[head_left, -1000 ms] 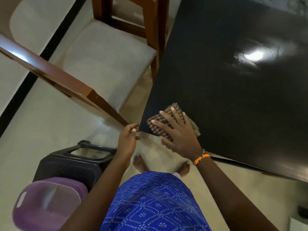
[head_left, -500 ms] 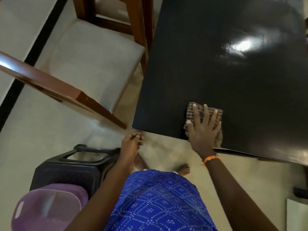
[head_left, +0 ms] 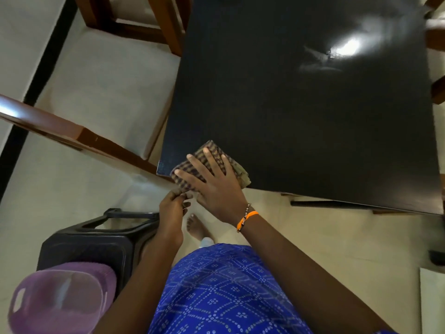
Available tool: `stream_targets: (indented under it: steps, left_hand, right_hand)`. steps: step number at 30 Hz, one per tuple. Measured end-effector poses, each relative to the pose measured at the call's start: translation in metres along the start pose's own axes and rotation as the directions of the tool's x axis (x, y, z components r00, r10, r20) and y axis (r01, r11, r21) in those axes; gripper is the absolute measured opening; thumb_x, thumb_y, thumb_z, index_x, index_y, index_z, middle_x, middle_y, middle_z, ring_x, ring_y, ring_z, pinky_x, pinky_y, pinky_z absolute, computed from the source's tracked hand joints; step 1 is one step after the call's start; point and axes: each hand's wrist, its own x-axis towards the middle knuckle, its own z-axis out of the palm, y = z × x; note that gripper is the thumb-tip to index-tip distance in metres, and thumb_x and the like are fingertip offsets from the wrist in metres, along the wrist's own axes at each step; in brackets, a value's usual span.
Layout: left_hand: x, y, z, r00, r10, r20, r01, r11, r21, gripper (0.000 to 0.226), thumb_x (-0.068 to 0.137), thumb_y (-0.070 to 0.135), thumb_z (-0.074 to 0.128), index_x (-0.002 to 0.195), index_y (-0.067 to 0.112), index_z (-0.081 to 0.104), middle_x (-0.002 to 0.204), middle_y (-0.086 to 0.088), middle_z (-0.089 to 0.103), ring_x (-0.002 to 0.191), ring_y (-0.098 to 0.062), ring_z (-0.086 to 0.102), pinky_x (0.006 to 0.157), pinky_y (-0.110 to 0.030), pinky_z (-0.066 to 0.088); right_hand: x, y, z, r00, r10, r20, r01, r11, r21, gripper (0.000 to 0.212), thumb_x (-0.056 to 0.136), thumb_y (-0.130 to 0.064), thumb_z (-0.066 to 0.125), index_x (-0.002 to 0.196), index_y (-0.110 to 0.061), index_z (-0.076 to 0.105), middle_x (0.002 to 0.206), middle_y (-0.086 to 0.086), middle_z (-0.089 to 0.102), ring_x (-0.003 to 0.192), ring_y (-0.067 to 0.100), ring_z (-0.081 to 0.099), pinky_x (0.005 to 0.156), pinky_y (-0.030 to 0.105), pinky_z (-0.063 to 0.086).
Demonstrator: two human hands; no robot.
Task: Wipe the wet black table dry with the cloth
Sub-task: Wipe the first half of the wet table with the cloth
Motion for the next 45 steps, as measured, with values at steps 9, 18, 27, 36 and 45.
stream_targets:
  steps: [9,18,27,36,45]
  left_hand:
    - [-0.051,-0.013,0.099,0.979,-0.017,0.204,-0.009,0.992,0.127,0.028,0.095,0.012,0.041,0.118,0.006,0.056,0.099,-0.006,0.064,0.081,-0.013,0.055,0.072,-0.025,0.042]
    - [-0.114,-0.034,0.197,0.908,-0.052,0.415,-0.091,0.943,0.319,0.032,0.099,0.016,0.037,0.123,0.019,0.056,0.101,0.003,0.06,0.092,-0.012,0.055,0.078,-0.02,0.043]
    - [-0.12,-0.037,0.227,0.936,-0.06,0.346,-0.031,0.968,0.25,0.04,0.097,0.017,0.043,0.136,0.016,0.043,0.118,-0.003,0.056,0.095,-0.013,0.056,0.079,-0.022,0.046]
    - [-0.152,-0.057,0.247,0.938,-0.018,0.346,-0.099,0.943,0.316,0.049,0.093,0.019,0.052,0.14,0.017,0.036,0.118,-0.004,0.054,0.096,-0.012,0.057,0.084,-0.025,0.044]
    - [-0.157,-0.068,0.25,0.911,-0.014,0.412,-0.147,0.923,0.355,0.051,0.094,0.019,0.049,0.142,0.018,0.031,0.12,-0.005,0.054,0.095,-0.012,0.057,0.087,-0.027,0.043]
  right_hand:
    - [-0.089,0.096,-0.005,0.995,-0.001,-0.101,-0.002,1.0,-0.03,0.056,0.085,-0.036,0.054,0.14,-0.035,0.04,0.152,0.006,0.035,0.141,0.036,0.027,0.111,0.06,0.022]
    - [-0.21,0.203,-0.004,0.98,0.112,-0.163,-0.141,0.974,-0.18,0.07,0.075,-0.029,0.067,0.139,-0.036,0.039,0.149,0.006,0.039,0.138,0.036,0.034,0.107,0.058,0.03]
    - [-0.275,0.276,-0.007,0.942,0.224,-0.249,-0.284,0.928,-0.24,0.069,0.074,-0.022,0.069,0.137,-0.032,0.043,0.145,0.011,0.044,0.134,0.04,0.038,0.102,0.063,0.035]
    - [-0.351,0.318,0.02,0.73,0.511,-0.453,-0.572,0.82,0.004,0.065,0.077,-0.009,0.065,0.134,-0.027,0.042,0.142,0.014,0.045,0.131,0.043,0.037,0.098,0.06,0.04]
    - [-0.343,0.281,0.013,-0.274,0.953,-0.129,-0.06,0.117,0.991,0.064,0.074,0.013,0.039,0.136,0.008,0.026,0.139,0.028,0.031,0.131,0.039,0.033,0.116,0.04,0.025]
